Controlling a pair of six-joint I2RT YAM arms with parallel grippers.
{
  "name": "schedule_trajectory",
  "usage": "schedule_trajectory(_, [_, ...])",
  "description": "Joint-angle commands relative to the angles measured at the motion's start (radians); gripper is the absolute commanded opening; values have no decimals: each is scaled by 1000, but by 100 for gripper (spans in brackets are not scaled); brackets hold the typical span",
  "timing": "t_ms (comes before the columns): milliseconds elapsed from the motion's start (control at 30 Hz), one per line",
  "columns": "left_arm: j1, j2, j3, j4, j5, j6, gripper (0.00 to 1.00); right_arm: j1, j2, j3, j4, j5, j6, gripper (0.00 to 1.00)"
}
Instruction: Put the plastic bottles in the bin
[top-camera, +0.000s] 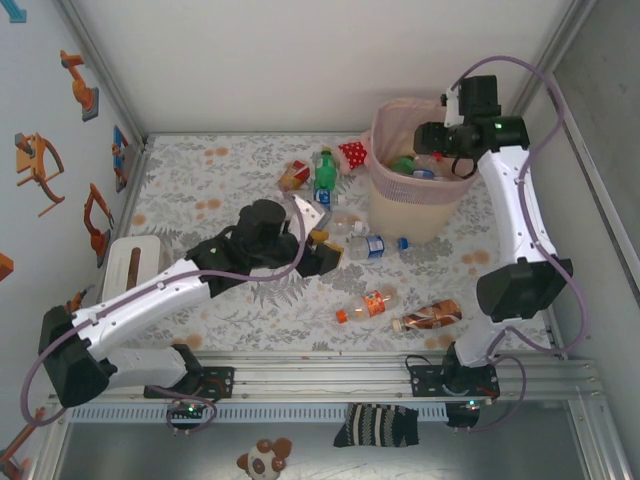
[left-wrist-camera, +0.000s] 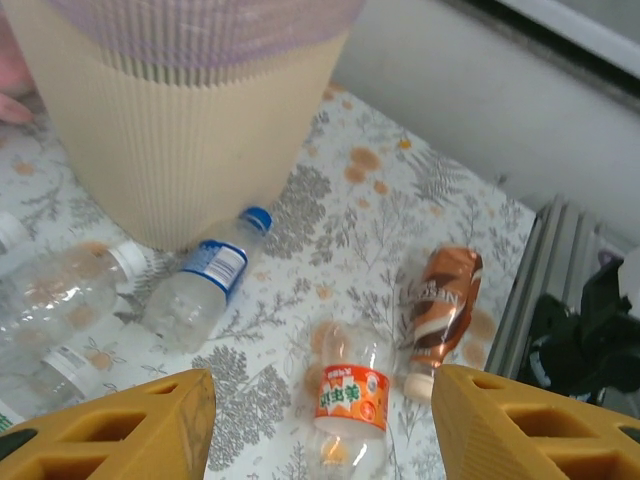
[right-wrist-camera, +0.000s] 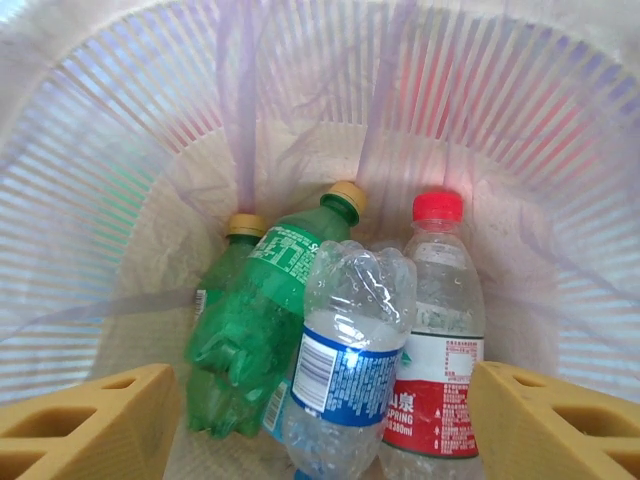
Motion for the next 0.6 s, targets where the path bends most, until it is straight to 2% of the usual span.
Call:
schedule_trajectory(0, [-38,58,64,-123,-30,81,59,-1,-72,-2,-22,-12,10,75])
schedule_trajectory(300, [-112,213,114,-290,-62,151,60,-2,-251,-113,10,11,36,75])
schedule_trajectory(567, [-174,350,121,-366,-69,173,64,-2,-363,-205,30,35,47,75])
